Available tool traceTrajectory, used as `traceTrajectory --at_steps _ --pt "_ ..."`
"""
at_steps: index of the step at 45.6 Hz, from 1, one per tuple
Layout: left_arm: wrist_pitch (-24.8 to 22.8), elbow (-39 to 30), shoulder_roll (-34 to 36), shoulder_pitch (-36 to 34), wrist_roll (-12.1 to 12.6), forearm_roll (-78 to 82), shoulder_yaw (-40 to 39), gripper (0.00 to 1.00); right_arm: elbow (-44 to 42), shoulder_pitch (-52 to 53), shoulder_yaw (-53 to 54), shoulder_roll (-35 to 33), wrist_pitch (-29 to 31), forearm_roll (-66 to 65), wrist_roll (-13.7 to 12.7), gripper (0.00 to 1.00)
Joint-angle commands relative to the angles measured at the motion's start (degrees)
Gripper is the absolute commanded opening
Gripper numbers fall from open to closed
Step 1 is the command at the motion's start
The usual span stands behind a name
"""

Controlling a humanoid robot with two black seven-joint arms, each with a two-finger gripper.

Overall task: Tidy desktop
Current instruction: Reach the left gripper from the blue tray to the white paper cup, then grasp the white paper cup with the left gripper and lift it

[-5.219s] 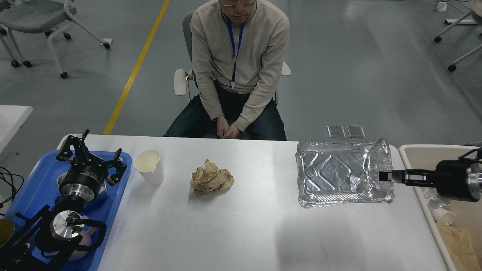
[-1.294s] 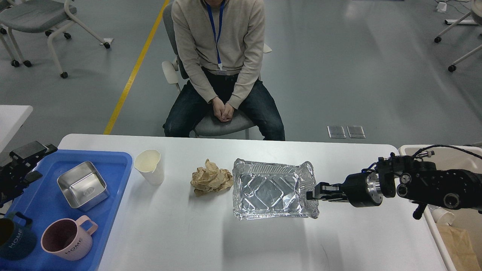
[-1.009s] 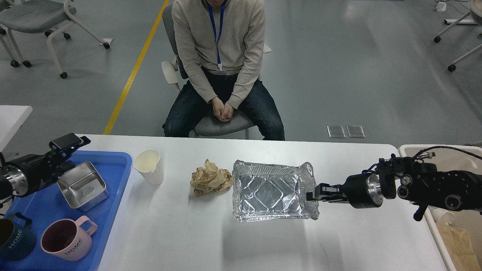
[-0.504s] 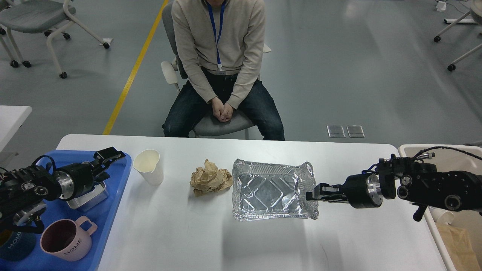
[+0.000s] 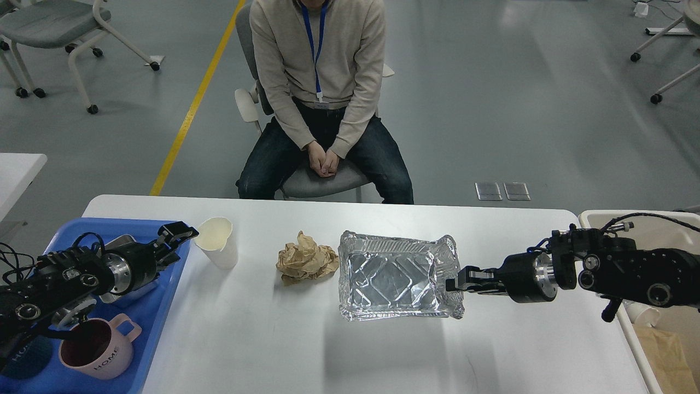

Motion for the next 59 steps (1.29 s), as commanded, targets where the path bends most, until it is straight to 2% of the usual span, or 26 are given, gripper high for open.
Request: traceTrajectory --at_steps 1,3,6,7,17,24,31,38,53,59 --pt "-0.31 2.40 -1.72 -0.08 -0.37 0.00 -0.17 0.68 0.09 -0.04 0.02 0.01 0.00 0.00 0.00 0.00" --pt "-0.49 2.84 -2.33 -0.17 -0.37 0.00 -0.35 0.60 0.09 -0.04 0.02 0.01 0.00 0.00 0.00 0.00" --pt "-0.67 3.10 -3.21 -0.61 -0.46 -0.09 -0.09 0.39 0.09 -0.04 0.02 0.01 0.00 0.00 0.09 0.00" --pt "-0.58 3.19 -3.47 -0.69 -0.63 -0.09 0.00 0.36 0.09 -0.04 0.02 0.01 0.00 0.00 0.00 0.00" --pt "-0.58 4.95 -6.46 -1.22 -1.25 -0.35 0.00 0.35 0.09 -0.04 0.02 -0.17 0.00 0.00 0.09 0.00" --pt "-0.58 5.13 -7.34 -1.05 -1.42 -0.35 0.09 0.23 0.17 -0.04 0.11 -0.17 0.00 0.00 0.09 0.00" --pt "-0.67 5.13 -7.52 -0.61 -1.42 -0.35 0.18 0.16 0.17 -0.04 0.11 -0.08 0.09 0.09 0.09 0.00" --pt "-0.67 5.13 -7.61 -0.17 -2.74 -0.35 0.09 0.01 0.17 -0.13 -0.15 0.09 0.09 0.17 0.09 0.00" --pt "-0.75 3.90 -6.56 -0.34 -4.50 -0.26 0.00 0.00 0.09 2.06 -4.19 1.59 1.32 0.09 0.00 0.00" --pt "-0.84 1.53 -3.66 -0.61 -4.59 -0.26 0.00 0.00 -0.09 6.37 -9.02 5.18 1.32 0.35 0.00 0.00"
